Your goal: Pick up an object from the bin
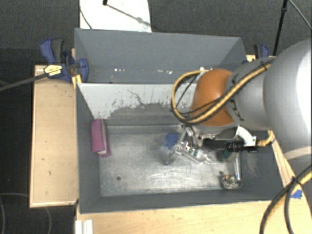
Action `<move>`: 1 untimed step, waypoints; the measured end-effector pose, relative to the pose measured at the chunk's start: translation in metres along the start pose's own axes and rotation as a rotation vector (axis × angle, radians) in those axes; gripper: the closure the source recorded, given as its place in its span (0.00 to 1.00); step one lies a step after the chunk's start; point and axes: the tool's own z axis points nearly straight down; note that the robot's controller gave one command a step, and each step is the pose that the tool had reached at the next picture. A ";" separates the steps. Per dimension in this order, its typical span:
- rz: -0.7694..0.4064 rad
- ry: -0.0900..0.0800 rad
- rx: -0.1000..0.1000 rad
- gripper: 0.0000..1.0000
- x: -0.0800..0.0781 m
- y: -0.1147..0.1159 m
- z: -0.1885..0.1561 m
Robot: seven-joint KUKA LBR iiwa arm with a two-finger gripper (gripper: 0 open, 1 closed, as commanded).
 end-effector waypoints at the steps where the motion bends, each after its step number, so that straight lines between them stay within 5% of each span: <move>1: 0.000 -0.005 -0.002 1.00 -0.002 0.001 -0.003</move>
Offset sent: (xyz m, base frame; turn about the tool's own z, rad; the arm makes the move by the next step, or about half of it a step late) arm 0.0000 0.0000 0.0000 0.0000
